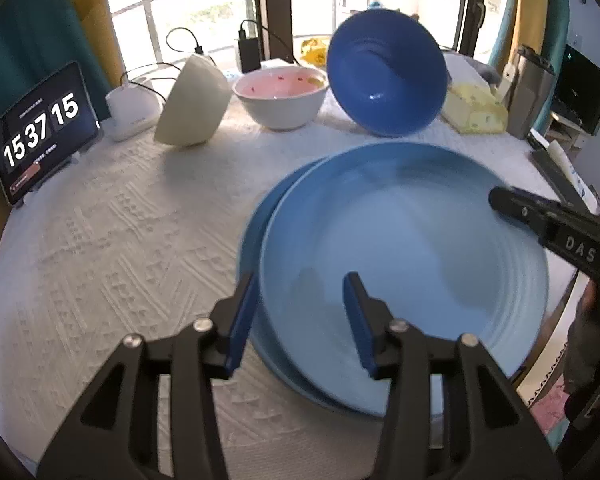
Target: Organize plates and bowls
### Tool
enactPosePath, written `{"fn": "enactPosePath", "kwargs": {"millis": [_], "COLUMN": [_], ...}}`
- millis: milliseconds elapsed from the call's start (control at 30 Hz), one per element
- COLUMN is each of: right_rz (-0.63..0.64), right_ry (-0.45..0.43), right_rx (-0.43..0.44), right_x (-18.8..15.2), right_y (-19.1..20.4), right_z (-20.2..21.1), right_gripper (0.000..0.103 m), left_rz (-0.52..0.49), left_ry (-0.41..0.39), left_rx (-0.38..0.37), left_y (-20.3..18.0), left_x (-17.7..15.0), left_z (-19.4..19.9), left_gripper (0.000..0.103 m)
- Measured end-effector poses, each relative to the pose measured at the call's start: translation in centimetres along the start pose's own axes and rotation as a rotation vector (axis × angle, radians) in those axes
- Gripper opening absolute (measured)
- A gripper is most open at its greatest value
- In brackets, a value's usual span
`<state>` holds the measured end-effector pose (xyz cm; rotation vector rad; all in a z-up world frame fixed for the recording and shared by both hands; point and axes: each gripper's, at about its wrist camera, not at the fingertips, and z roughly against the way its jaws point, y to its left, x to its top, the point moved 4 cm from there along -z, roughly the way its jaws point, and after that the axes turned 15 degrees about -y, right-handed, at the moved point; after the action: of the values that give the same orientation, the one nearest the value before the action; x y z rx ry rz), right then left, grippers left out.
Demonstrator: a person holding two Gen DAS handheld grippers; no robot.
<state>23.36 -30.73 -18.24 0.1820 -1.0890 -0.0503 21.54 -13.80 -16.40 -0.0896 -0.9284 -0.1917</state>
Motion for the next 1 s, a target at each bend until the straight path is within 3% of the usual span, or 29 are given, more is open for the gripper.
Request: {"fn": "enactPosePath", "kwargs": {"millis": [100, 167, 467, 800, 1000], "right_rz": [-0.009, -0.018, -0.028, -0.020, -0.035], "right_ry": [0.004, 0.007, 0.037, 0.031, 0.074], "right_rx": [0.000, 0.005, 0.022, 0.030, 0.038], "right_x": [-0.1, -0.3, -1.2, -0.1, -1.1], "right_y": [-0.5, -0.7, -0.4, 0.2, 0.2], "right_z": [0.1, 0.1, -1.4, -0.9, -1.8], "right_gripper": [0.038, 0.039, 0.040, 0.042, 0.052], "left_rz": [0.002, 0.008, 0.042, 0.066, 0.101], "left_ry": [-0.020, -0.030, -0.010, -0.035, 0.011], "left_rx": [0.012, 0.027, 0.078, 0.054, 0.033], "left_y": [0.2, 0.6, 2.8, 3.2, 3.3], "left_x": [0.3, 0.5, 0.1, 0.7, -0.2], "left_z": [0.4, 0.5, -0.2, -0.1, -1.5], "left_gripper": [0.046, 0.046, 0.047, 0.047, 0.060]}}
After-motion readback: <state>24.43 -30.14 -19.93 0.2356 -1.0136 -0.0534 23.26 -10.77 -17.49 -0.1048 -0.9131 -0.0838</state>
